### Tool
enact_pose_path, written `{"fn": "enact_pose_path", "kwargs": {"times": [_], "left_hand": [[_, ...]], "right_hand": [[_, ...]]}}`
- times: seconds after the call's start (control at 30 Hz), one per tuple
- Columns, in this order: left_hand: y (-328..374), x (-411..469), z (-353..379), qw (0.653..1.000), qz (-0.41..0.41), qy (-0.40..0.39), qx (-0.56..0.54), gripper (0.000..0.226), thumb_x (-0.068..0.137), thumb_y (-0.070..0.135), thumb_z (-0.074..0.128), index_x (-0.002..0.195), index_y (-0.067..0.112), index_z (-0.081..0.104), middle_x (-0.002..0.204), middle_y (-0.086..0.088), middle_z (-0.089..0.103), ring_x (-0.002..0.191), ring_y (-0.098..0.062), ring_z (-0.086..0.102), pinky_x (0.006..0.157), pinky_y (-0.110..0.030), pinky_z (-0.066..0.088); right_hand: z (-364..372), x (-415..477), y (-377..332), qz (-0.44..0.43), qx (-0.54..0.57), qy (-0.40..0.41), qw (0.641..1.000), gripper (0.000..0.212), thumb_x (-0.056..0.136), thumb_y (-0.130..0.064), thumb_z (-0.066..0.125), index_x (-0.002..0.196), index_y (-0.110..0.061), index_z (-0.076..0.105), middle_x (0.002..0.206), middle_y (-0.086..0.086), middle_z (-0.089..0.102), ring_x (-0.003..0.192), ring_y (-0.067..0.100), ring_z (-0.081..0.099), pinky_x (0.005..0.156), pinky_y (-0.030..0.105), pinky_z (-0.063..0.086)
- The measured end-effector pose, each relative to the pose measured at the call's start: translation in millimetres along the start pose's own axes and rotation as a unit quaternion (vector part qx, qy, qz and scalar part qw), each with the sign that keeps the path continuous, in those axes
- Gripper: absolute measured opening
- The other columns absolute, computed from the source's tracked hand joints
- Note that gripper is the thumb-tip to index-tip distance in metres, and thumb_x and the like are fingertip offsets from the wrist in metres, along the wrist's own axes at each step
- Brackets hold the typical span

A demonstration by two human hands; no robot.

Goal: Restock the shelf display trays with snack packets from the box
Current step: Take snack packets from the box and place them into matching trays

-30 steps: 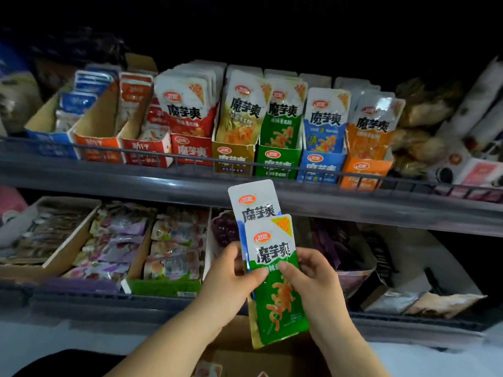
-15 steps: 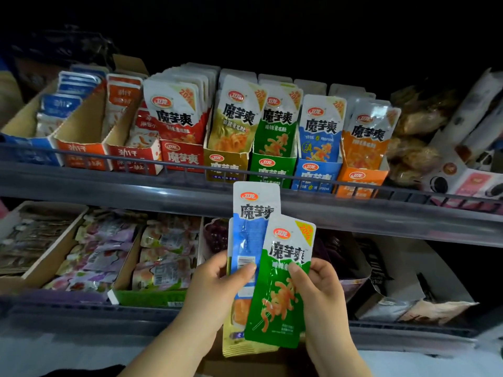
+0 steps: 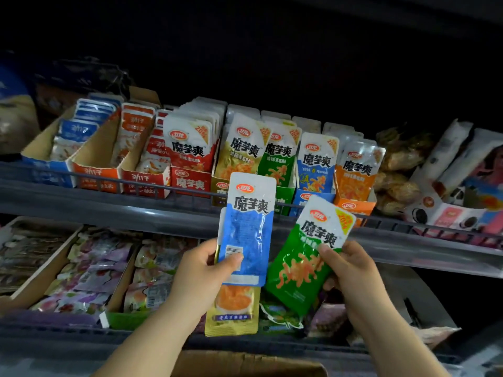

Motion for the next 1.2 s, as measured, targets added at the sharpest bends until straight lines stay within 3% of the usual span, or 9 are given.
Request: {"fn": "enact_pose_path", "kwargs": {"times": [0.13,0.23,0.47,0.63,0.8,0.9,1.03,1.1,1.2], "left_hand": [[4,6,-10,0.999,-0.019,0.009,-0.033,0.019,0.084,0.01,0.061,0.075,0.027,0.062,0.064,0.012,0.069,0.07,-0.005,0.066,0.053,-0.019,0.048],[4,2,-11,0.998,-0.03,0.008,-0.049,0.02,0.083,0.009,0.06,0.074,0.026,0.061,0.059,0.017,0.068,0.061,-0.002,0.065,0.045,-0.015,0.047],[14,2,-24,0.998,-0.016,0.009,-0.065,0.021,0.082,0.006,0.061,0.075,0.025,0.063,0.067,0.016,0.07,0.061,0.001,0.065,0.045,-0.011,0.048],[15,-1,-38,0.995,-0.029,0.035,-0.085,0.014,0.083,0.006,0.061,0.085,0.018,0.067,0.066,0.01,0.07,0.056,0.0,0.064,0.042,-0.01,0.045],[22,-5,-44,0.996,-0.013,0.029,-0.086,0.02,0.083,0.006,0.06,0.077,0.024,0.064,0.069,0.017,0.07,0.057,0.004,0.064,0.042,-0.009,0.044],[20,-4,-49,0.996,-0.008,0.046,-0.076,0.021,0.083,0.006,0.06,0.076,0.025,0.063,0.069,0.02,0.067,0.056,0.007,0.062,0.042,-0.008,0.043],[23,-4,-53,0.997,0.002,0.049,-0.056,0.023,0.084,0.008,0.061,0.075,0.029,0.062,0.07,0.023,0.067,0.058,0.006,0.063,0.043,-0.008,0.044],[26,-5,-54,0.998,0.015,0.051,-0.031,0.024,0.085,0.01,0.06,0.076,0.032,0.061,0.069,0.023,0.067,0.058,0.002,0.063,0.043,-0.01,0.045],[33,-8,-60,0.995,0.052,0.083,0.035,0.024,0.085,0.013,0.059,0.074,0.034,0.058,0.061,0.009,0.068,0.047,0.0,0.055,0.039,-0.01,0.038]], "right_hand": [[0,22,-62,-0.094,-0.026,0.011,0.995,0.021,0.088,-0.002,0.054,0.079,-0.021,0.053,0.073,0.001,0.059,0.043,0.001,0.055,0.036,0.015,0.043],[4,36,-95,-0.144,-0.044,0.028,0.988,0.015,0.088,-0.008,0.056,0.084,-0.023,0.052,0.084,0.001,0.061,0.063,0.01,0.06,0.047,0.023,0.052],[18,62,-141,-0.246,-0.033,0.121,0.961,0.017,0.09,-0.01,0.055,0.082,-0.022,0.045,0.086,0.008,0.056,0.083,0.023,0.059,0.051,0.016,0.049],[35,81,-138,-0.236,-0.077,0.127,0.96,0.012,0.089,-0.011,0.057,0.094,-0.015,0.047,0.085,0.002,0.055,0.08,0.017,0.055,0.048,0.015,0.047],[55,93,-124,-0.192,-0.167,0.087,0.963,0.007,0.087,-0.011,0.058,0.084,-0.014,0.052,0.074,0.005,0.056,0.073,0.024,0.054,0.07,0.042,0.051],[68,97,-112,-0.156,-0.222,0.043,0.961,0.008,0.087,-0.01,0.059,0.08,-0.005,0.056,0.073,0.011,0.053,0.059,0.021,0.047,0.057,0.031,0.041],[70,102,-102,-0.132,-0.266,0.043,0.954,0.019,0.088,-0.011,0.057,0.072,-0.009,0.049,0.064,0.009,0.047,0.053,0.02,0.041,0.055,0.026,0.035],[69,103,-101,-0.118,-0.252,0.051,0.959,0.01,0.088,-0.012,0.058,0.087,-0.007,0.051,0.073,0.01,0.05,0.052,0.017,0.041,0.054,0.026,0.036],[60,97,-99,-0.109,-0.213,0.105,0.965,0.043,0.087,-0.014,0.059,0.124,-0.004,0.037,0.088,0.01,0.052,0.06,0.016,0.048,0.056,0.027,0.041]]}}
Point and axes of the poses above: each hand's wrist, its own x-axis towards the middle knuckle, its own z-axis out of the palm, y = z × x, the point moved 7 cm from there along x, towards the middle knuckle
